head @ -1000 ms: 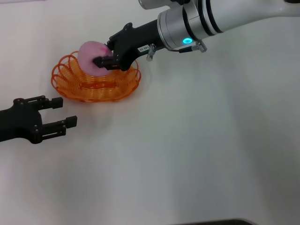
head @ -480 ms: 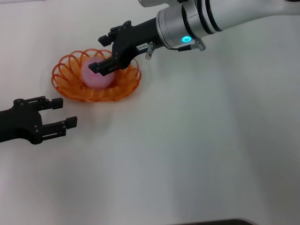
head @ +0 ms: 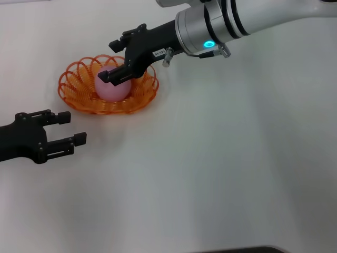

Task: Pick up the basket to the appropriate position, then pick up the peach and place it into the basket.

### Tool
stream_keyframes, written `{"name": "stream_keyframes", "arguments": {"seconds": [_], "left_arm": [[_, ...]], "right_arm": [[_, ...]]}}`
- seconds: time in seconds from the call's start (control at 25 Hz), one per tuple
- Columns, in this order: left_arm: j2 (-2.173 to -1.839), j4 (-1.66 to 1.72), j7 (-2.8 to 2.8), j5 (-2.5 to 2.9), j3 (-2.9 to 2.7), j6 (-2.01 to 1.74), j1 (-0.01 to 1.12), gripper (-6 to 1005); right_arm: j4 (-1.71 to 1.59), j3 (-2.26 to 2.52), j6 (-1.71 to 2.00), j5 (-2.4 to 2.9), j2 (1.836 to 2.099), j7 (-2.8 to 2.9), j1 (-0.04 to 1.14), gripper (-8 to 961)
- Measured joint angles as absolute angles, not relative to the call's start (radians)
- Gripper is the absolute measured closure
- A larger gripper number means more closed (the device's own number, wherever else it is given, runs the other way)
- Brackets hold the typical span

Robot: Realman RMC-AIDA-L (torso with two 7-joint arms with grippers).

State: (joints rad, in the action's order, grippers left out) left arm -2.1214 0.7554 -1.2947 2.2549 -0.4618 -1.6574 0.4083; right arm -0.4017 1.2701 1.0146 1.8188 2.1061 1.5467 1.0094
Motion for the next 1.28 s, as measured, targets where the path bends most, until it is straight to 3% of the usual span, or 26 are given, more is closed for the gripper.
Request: {"name": "stream_keyframes", "arguments": {"seconds": [0.28,0.72,1.28], "left_arm": [[-2.121,0.753,-1.295,2.255,-0.462,-1.658,0.406,309],[-2.122,0.75,-1.297,2.255,-0.456,-1.659,0.405,308],[-2.126,0.75,-1.31,2.251,-0.456,-1.655,0.404,308]], "right_arm": [[-0.476,1.27,1.097,1.809,2.095,1.575,0.967,104],[-0.824,1.259,1.264,1.962,2.084,1.739,0.747,107],[-0.93,1.104,1.487,2.119,2.047,1.762,0.597,111]]}}
